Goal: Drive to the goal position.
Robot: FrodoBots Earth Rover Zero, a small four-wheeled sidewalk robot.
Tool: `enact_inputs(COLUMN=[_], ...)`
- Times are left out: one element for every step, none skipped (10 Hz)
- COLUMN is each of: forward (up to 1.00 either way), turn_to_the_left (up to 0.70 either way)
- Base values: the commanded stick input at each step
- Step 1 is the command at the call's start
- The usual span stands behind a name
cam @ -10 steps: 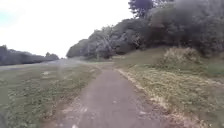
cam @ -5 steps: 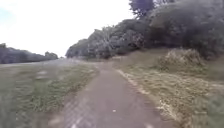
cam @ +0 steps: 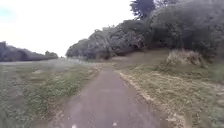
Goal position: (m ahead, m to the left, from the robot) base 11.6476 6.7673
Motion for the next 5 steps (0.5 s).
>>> enact_inputs(forward=[0.6, 0.6, 0.6, 0.6, 0.6], turn_to_the_left=[0.01, 0.01, 0.01, 0.01, 0.01])
